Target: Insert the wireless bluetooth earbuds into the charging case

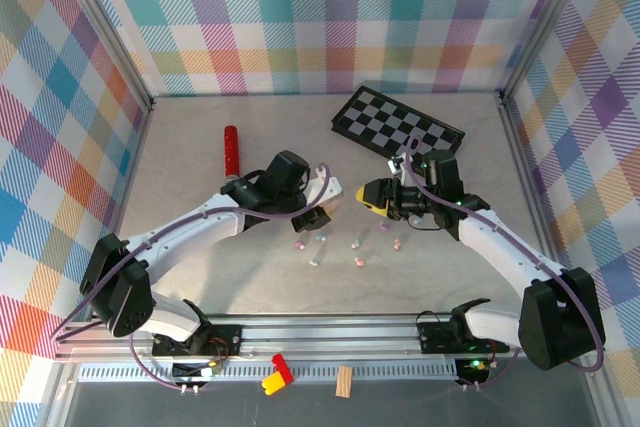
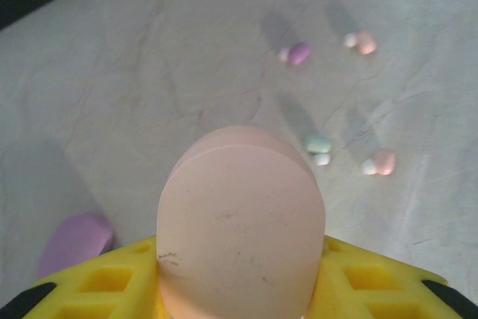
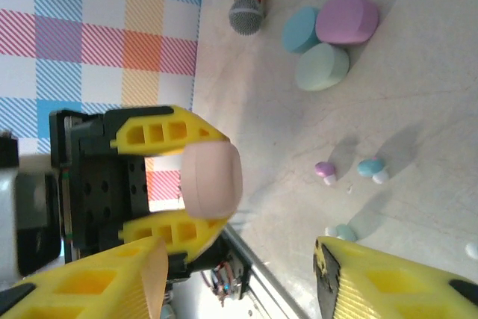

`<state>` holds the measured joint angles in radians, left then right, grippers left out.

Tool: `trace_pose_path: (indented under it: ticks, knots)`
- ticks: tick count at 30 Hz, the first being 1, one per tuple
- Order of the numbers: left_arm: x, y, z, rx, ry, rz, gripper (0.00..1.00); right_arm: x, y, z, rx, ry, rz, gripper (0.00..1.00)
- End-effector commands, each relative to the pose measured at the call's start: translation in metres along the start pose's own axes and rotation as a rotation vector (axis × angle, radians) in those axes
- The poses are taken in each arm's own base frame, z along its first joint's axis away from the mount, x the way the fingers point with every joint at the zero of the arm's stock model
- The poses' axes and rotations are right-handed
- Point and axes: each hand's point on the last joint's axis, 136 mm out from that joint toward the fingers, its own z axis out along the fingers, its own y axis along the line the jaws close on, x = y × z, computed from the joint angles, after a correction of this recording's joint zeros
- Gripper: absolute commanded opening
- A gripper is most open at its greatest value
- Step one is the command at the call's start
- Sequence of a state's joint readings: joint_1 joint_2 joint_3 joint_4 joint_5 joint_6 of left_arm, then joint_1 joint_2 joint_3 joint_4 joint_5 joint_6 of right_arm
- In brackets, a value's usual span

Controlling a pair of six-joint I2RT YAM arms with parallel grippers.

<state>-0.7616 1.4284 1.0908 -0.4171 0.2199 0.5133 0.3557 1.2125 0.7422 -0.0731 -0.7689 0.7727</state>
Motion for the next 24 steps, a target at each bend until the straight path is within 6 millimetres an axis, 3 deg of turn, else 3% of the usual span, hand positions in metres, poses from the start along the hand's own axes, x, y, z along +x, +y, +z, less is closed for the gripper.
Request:
trace_pose_path:
  ticks: [1, 15, 21, 24]
  knots:
    - [-0.027, -0.017, 0.001, 0.062, -0.083, 0.07, 0.42, 0.008, 0.016, 0.002, -0.056, 0.058, 0.015, 0.52]
    - [-0.047, -0.026, 0.009, 0.081, -0.129, 0.079, 0.43, 0.022, 0.014, 0.016, -0.053, 0.12, 0.021, 0.55]
    - [-0.051, -0.028, 0.01, 0.085, -0.137, 0.088, 0.43, 0.022, 0.015, 0.018, -0.057, 0.125, 0.022, 0.49]
    - [-0.053, -0.029, 0.01, 0.086, -0.141, 0.091, 0.43, 0.022, 0.012, 0.018, -0.041, 0.124, 0.026, 0.4]
